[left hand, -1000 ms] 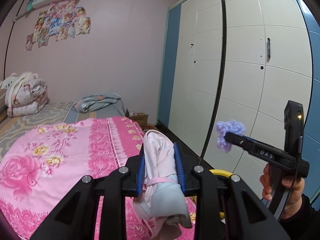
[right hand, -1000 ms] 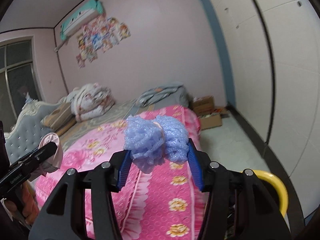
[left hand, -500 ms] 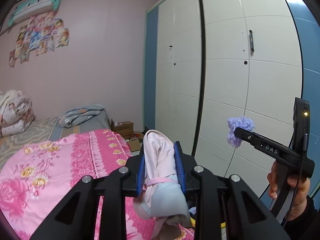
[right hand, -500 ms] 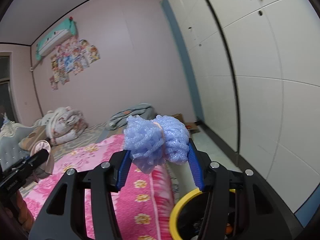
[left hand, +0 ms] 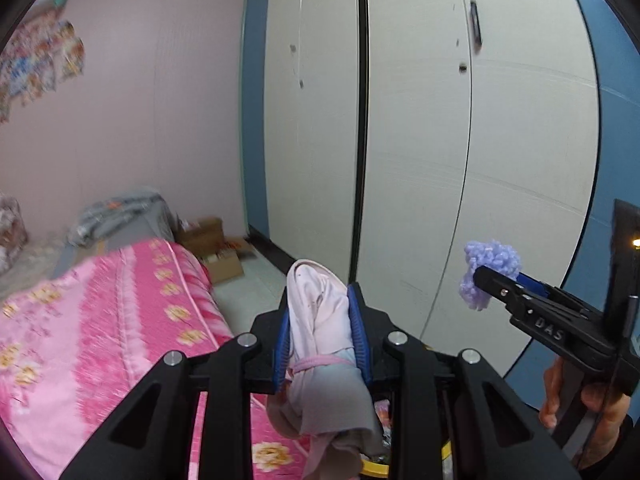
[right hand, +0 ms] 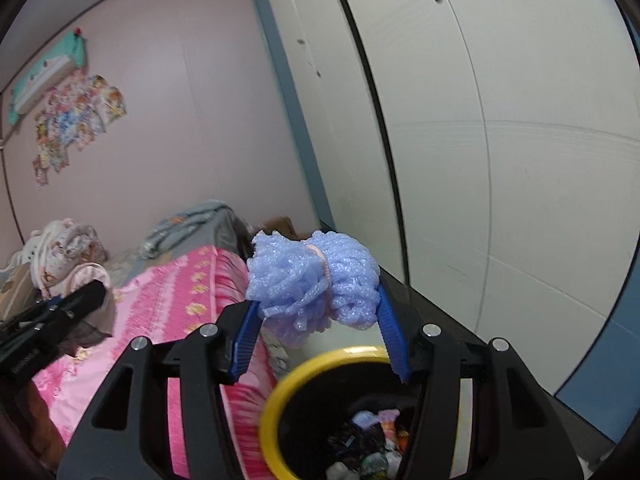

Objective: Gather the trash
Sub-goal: 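Carry the grey-pink cloth and lavender fluff over the bin, then open both tools to drop the cloth and fluff into the bin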

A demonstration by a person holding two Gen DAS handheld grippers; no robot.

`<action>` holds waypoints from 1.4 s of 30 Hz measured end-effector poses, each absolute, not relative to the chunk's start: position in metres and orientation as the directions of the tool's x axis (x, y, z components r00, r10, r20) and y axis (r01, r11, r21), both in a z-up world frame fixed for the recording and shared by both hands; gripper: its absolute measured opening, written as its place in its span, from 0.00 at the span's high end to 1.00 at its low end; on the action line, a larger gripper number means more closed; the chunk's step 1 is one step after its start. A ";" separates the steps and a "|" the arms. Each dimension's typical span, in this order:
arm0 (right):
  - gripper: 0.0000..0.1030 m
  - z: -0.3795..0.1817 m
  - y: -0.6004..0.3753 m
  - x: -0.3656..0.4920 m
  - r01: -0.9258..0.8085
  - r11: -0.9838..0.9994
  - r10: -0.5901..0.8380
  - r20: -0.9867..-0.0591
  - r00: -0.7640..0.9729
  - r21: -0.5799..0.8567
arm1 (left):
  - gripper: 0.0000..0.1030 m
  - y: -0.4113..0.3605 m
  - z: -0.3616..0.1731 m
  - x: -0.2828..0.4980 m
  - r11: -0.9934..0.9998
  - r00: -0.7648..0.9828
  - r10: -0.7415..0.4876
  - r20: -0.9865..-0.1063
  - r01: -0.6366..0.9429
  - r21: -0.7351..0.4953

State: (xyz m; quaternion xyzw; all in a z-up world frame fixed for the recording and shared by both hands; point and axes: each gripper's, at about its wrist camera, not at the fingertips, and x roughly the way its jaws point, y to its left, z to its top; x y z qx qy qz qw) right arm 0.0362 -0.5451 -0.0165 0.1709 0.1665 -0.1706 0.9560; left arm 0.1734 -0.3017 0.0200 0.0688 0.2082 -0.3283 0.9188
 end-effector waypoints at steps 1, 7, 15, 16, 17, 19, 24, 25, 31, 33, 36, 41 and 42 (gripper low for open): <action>0.50 -0.024 -0.549 0.040 0.394 0.879 -0.273 -0.394 0.878 0.270 | 0.76 -0.310 0.009 0.181 0.772 0.684 -0.573 -0.452 0.635 -0.019; 0.50 -0.063 -0.572 0.056 0.432 0.852 -0.264 -0.468 0.843 0.297 | 0.76 -0.345 -0.039 0.216 0.766 0.614 -0.551 -0.565 0.640 -0.052; 0.49 -0.100 -0.576 0.065 0.505 0.816 -0.311 -0.524 0.793 0.281 | 0.75 -0.369 -0.091 0.238 0.766 0.545 -0.525 -0.654 0.638 -0.084; 0.48 -0.105 -0.578 0.066 0.511 0.811 -0.309 -0.533 0.788 0.285 | 0.75 -0.371 -0.095 0.239 0.764 0.536 -0.526 -0.661 0.638 -0.090; 0.48 -0.109 -0.579 0.069 0.517 0.807 -0.310 -0.541 0.782 0.284 | 0.75 -0.372 -0.098 0.241 0.762 0.525 -0.530 -0.666 0.640 -0.101; 0.48 -0.118 -0.580 0.073 0.526 0.801 -0.307 -0.558 0.771 0.286 | 0.75 -0.375 -0.104 0.246 0.757 0.501 -0.539 -0.677 0.641 -0.129; 0.45 -0.125 -0.578 0.074 0.548 0.787 -0.324 -0.564 0.759 0.284 | 0.75 -0.381 -0.109 0.249 0.748 0.483 -0.552 -0.680 0.648 -0.146; 0.44 -0.126 -0.578 0.073 0.555 0.781 -0.333 -0.563 0.757 0.285 | 0.74 -0.382 -0.108 0.248 0.748 0.490 -0.551 -0.676 0.649 -0.139; 0.32 -0.125 -0.578 0.066 0.583 0.759 -0.365 -0.551 0.750 0.291 | 0.52 -0.379 -0.101 0.245 0.748 0.499 -0.566 -0.656 0.645 -0.155; 0.32 -0.122 -0.578 0.061 0.586 0.756 -0.373 -0.545 0.751 0.290 | 0.51 -0.375 -0.097 0.243 0.752 0.508 -0.565 -0.650 0.641 -0.153; 0.32 -0.117 -0.576 0.060 0.582 0.758 -0.370 -0.539 0.756 0.296 | 0.51 -0.367 -0.092 0.245 0.761 0.516 -0.567 -0.642 0.627 -0.167; 0.32 -0.106 -0.567 0.058 0.559 0.772 -0.355 -0.523 0.774 0.303 | 0.51 -0.342 -0.078 0.243 0.783 0.553 -0.560 -0.617 0.597 -0.175; 0.32 -0.103 -0.562 0.060 0.549 0.779 -0.348 -0.519 0.781 0.304 | 0.51 -0.336 -0.075 0.241 0.788 0.562 -0.558 -0.610 0.590 -0.177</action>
